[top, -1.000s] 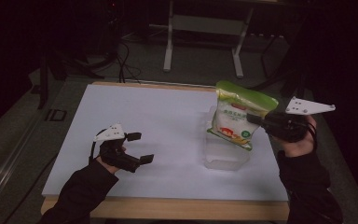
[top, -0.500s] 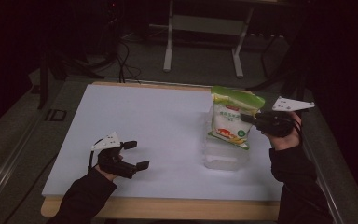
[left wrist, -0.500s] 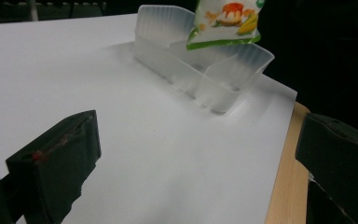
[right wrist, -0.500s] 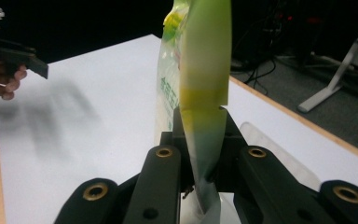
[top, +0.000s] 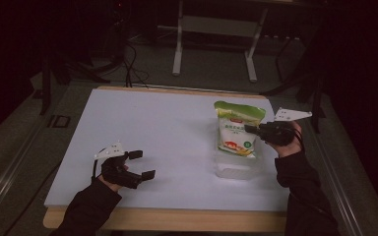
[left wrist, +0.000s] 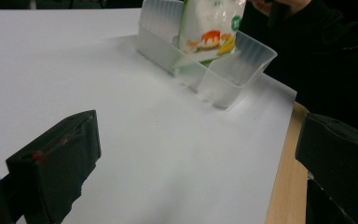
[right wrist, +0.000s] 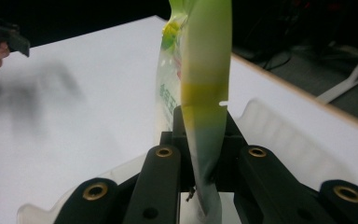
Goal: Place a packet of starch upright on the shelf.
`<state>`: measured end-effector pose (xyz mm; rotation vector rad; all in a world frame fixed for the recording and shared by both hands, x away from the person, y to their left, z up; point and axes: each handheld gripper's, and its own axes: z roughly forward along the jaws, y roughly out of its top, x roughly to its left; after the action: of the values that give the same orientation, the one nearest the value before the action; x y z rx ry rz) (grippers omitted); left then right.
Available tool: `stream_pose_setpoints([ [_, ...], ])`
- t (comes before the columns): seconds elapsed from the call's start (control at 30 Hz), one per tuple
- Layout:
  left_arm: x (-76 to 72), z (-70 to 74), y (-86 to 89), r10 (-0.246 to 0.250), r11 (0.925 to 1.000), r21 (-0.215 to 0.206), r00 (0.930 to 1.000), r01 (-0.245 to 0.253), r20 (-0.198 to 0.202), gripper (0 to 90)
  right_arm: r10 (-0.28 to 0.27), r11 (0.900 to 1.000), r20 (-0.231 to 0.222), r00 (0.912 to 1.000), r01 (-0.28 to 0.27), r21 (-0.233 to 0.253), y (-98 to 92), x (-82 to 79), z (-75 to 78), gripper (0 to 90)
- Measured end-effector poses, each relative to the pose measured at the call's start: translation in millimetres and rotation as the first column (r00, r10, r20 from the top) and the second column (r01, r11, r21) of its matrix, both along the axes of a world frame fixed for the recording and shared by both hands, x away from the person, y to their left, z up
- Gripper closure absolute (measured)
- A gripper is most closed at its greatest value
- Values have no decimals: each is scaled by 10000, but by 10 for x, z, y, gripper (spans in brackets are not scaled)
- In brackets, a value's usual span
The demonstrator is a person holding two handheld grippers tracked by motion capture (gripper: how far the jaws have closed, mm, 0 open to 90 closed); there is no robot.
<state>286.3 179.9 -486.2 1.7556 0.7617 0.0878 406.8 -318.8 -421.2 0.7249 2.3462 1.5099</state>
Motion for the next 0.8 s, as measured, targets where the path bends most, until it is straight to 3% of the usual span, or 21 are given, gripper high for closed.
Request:
stream_pose_setpoints([
  [0.1,-5,-18,-3,-36,10000,34,10000,36,13,6,-168,9986,-314,9994,184,497,-71,-6,-110,829],
  [0.23,-6,-26,-17,-116,9999,50,9999,116,-2,6,-569,9984,-452,9974,571,47,-154,-44,-275,828],
  [0.3,-7,-34,-41,-187,9998,101,9998,187,-12,6,-730,9972,-610,9955,738,118,-198,-52,-310,826],
  [0.53,-3,-31,-62,-227,9996,178,9997,225,105,6,-842,9964,-666,9942,847,45,-199,-59,-304,823],
  [0.63,-3,-40,-58,-217,9996,176,9997,215,93,6,-1003,9948,-739,9922,1011,75,-203,-63,-294,767],
  [0.67,-4,-43,-56,-222,9996,186,9997,220,83,6,-1162,9929,-754,9904,1178,168,-210,-74,-285,710],
  [0.73,-9,-47,-50,-184,9995,245,9998,182,91,6,-1807,9820,-1024,9782,1853,375,-231,-122,-226,544],
  [0.8,-10,-43,-46,-167,9996,240,9998,165,114,6,-2477,9682,-829,9653,2497,141,-228,-177,-175,407],
])
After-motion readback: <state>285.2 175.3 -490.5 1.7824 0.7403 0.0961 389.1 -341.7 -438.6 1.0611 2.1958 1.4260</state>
